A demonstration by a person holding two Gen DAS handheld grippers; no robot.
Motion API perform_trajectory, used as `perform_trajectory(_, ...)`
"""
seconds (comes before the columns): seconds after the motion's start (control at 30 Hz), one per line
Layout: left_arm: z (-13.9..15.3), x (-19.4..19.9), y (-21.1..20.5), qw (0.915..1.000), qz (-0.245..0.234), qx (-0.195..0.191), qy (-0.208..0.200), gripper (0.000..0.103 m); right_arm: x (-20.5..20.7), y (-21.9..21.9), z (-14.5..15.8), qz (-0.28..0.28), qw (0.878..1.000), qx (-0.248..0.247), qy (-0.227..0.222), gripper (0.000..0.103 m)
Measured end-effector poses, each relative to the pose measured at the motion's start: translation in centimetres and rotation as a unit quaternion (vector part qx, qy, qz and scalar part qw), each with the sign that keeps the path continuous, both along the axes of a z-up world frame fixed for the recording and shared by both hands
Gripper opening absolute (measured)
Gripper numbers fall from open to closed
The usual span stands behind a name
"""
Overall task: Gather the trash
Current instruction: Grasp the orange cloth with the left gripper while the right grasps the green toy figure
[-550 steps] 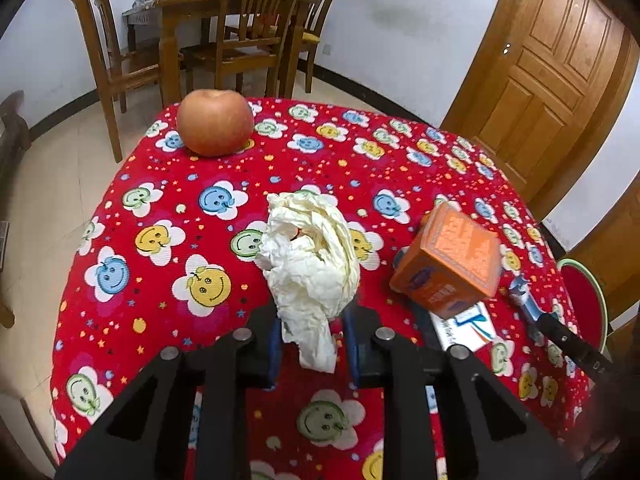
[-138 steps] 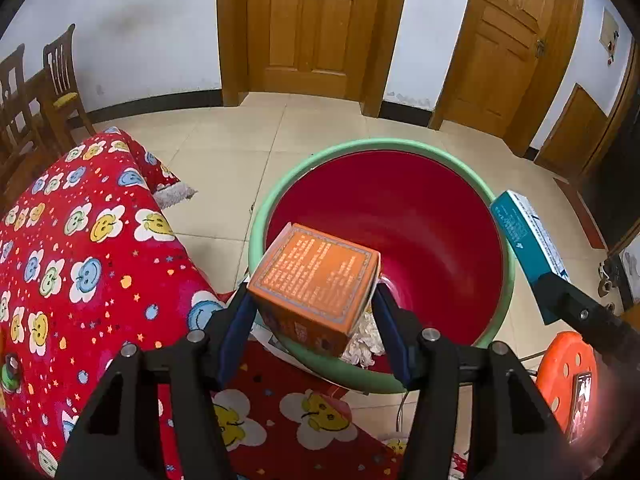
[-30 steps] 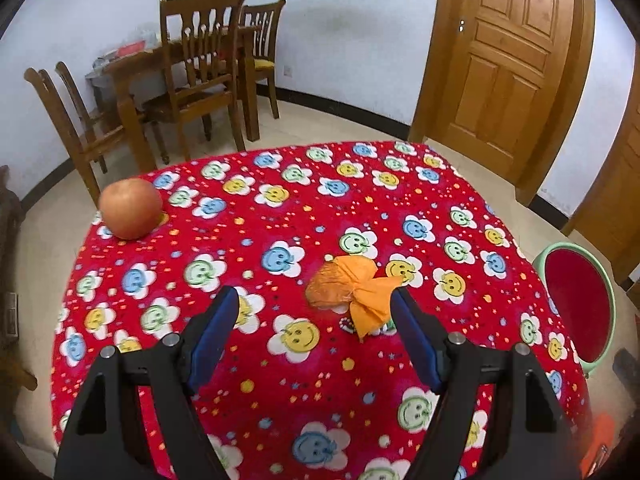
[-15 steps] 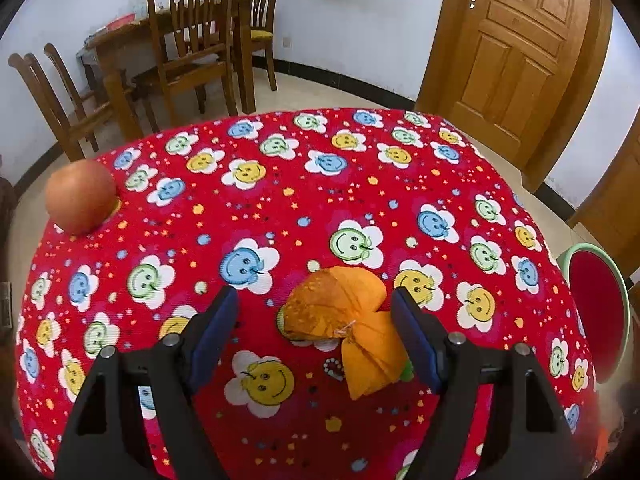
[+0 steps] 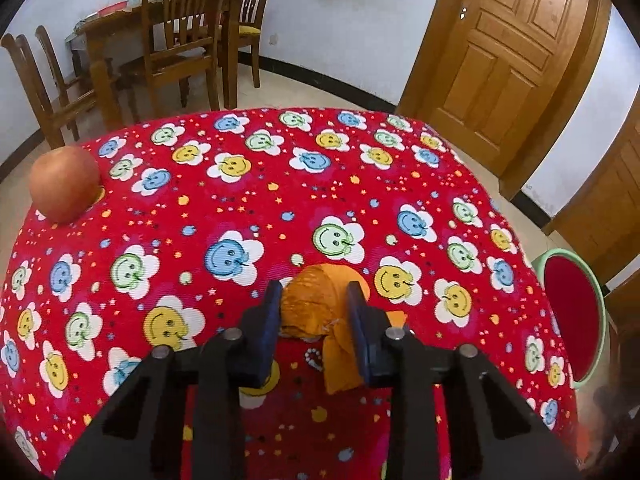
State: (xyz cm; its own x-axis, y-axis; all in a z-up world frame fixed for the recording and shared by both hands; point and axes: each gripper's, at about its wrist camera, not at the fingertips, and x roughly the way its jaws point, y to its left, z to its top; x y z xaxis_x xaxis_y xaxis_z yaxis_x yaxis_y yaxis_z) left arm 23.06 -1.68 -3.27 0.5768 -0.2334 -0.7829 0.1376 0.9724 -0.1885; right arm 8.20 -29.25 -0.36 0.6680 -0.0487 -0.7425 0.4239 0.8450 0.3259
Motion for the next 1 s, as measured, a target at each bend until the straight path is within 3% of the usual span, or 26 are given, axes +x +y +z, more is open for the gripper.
perform_trajectory(0.1,0.7,-0.6,0.5,1.0000,-0.004,-0.008,-0.003,0.020,-0.3,0.4,0.6,0.003,1.000,-0.003,-0.007,0.064)
perform_trajectory(0.5,2.3,-3.8,2.5,0.9998,-0.003,-0.021,-0.006,0.019,-1.2,2.5,2.4,0.025,0.999,-0.014,-0.030,0.064)
perform_trajectory(1.0,2.6,-7.0,8.3,0.9985,0.046,-0.004,-0.029,0.019,1.4,7.9,3.9,0.080,0.995,-0.040,-0.042,0.064)
